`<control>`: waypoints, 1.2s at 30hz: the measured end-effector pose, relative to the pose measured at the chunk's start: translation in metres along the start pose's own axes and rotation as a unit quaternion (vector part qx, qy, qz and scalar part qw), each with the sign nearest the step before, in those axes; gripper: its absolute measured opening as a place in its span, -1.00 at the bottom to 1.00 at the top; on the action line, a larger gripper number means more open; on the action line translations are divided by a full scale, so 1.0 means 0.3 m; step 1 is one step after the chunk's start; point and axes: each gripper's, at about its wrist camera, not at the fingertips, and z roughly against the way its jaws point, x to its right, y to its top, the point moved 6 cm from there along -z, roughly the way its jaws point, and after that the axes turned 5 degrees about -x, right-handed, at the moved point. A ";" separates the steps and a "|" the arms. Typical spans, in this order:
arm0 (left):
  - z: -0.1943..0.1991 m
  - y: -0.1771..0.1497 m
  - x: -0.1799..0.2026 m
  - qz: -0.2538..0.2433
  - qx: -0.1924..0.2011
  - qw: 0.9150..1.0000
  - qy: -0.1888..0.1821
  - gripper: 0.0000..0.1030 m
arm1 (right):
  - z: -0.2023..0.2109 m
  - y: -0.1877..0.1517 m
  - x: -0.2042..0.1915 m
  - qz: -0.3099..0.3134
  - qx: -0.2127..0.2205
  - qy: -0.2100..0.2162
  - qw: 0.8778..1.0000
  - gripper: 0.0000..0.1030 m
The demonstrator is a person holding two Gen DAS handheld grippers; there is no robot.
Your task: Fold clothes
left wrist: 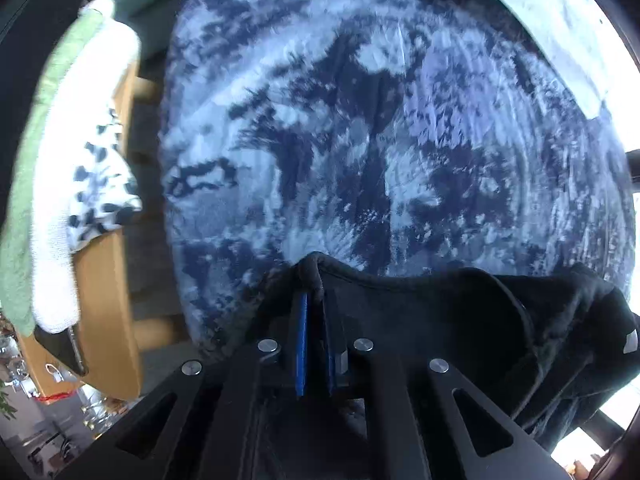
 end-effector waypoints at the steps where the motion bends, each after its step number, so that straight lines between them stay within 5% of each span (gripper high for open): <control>1: 0.028 -0.005 -0.015 0.000 0.010 1.000 0.001 -0.88 | 0.020 0.009 -0.008 0.001 0.006 -0.003 1.000 -0.83; 6: 0.271 -0.023 -0.074 0.010 0.098 0.995 -0.035 -0.89 | 0.207 0.036 -0.043 -0.001 0.069 -0.015 0.998 -0.84; 10: 0.471 -0.029 -0.158 0.009 0.174 0.984 -0.025 -0.90 | 0.418 0.060 -0.081 0.013 0.128 -0.067 0.989 -0.84; 16: 0.743 -0.141 -0.275 -0.007 0.212 0.976 -0.042 -0.90 | 0.724 0.079 -0.072 0.014 0.190 -0.124 0.974 -0.84; 25: 1.213 -0.426 -0.489 -0.009 0.325 0.938 -0.120 -0.90 | 1.252 0.009 -0.027 0.030 0.298 -0.232 0.925 -0.84; 30: 1.309 -0.544 -0.550 -0.012 0.360 0.922 -0.141 -0.90 | 1.414 -0.074 0.001 0.016 0.338 -0.224 0.914 -0.84; 36: 1.325 -0.579 -0.525 -0.039 0.362 0.921 -0.137 -0.90 | 1.458 -0.109 0.014 0.010 0.350 -0.222 0.910 -0.84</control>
